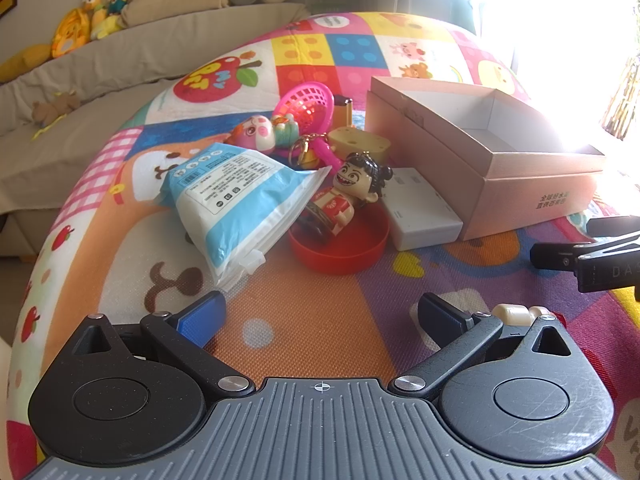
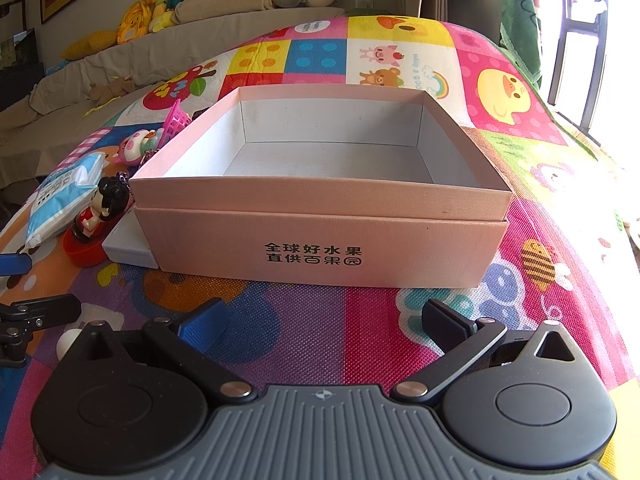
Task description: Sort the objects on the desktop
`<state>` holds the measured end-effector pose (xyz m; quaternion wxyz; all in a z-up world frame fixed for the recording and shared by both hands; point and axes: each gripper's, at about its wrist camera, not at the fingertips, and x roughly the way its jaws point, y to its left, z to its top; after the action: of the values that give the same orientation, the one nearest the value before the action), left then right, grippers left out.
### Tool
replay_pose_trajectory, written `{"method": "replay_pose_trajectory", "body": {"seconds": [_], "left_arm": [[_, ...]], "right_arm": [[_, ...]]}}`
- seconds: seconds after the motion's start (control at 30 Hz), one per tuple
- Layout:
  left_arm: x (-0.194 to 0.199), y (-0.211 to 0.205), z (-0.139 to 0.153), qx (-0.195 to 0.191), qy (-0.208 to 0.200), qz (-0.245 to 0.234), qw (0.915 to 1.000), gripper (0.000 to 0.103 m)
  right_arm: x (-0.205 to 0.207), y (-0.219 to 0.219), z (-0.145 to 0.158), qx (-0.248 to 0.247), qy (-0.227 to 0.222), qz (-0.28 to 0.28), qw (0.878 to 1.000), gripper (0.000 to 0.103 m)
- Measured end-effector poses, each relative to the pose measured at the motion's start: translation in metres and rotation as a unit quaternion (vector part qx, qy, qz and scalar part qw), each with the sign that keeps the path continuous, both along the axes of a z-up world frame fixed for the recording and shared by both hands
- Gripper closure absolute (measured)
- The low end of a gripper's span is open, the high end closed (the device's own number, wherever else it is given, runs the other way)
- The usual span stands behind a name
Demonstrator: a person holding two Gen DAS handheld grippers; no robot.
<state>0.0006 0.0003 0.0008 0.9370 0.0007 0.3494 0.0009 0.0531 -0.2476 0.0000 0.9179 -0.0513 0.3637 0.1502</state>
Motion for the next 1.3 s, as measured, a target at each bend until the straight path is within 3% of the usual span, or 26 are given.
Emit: {"method": "replay_pose_trajectory", "body": {"seconds": [0.5,0.73,0.93,1.07,1.3], "left_arm": [[-0.001,0.002,-0.002,0.002,0.004,-0.001,1.0000,0.000],[0.002,0.002,0.000,0.002,0.010,-0.008,0.9999,0.000],[-0.001,0.005,0.004,0.002,0.016,-0.015,0.9998,0.000],[-0.009,0.009,0.014,-0.005,-0.008,-0.016,0.9998,0.000],[-0.026,0.003,0.031,0.009,-0.080,-0.030,0.9963,0.000]], "right_arm": [[-0.010,-0.002,0.000,-0.009,0.013,-0.006,1.000,0.000],[-0.019,-0.002,0.008,0.003,0.024,0.024,0.999,0.000],[-0.052,0.004,0.027,-0.020,-0.057,0.076,0.995,0.000],[-0.037,-0.007,0.037,-0.008,-0.086,0.039,0.995,0.000],[0.032,-0.049,0.048,0.117,-0.075,-0.071,0.988,0.000]]}}
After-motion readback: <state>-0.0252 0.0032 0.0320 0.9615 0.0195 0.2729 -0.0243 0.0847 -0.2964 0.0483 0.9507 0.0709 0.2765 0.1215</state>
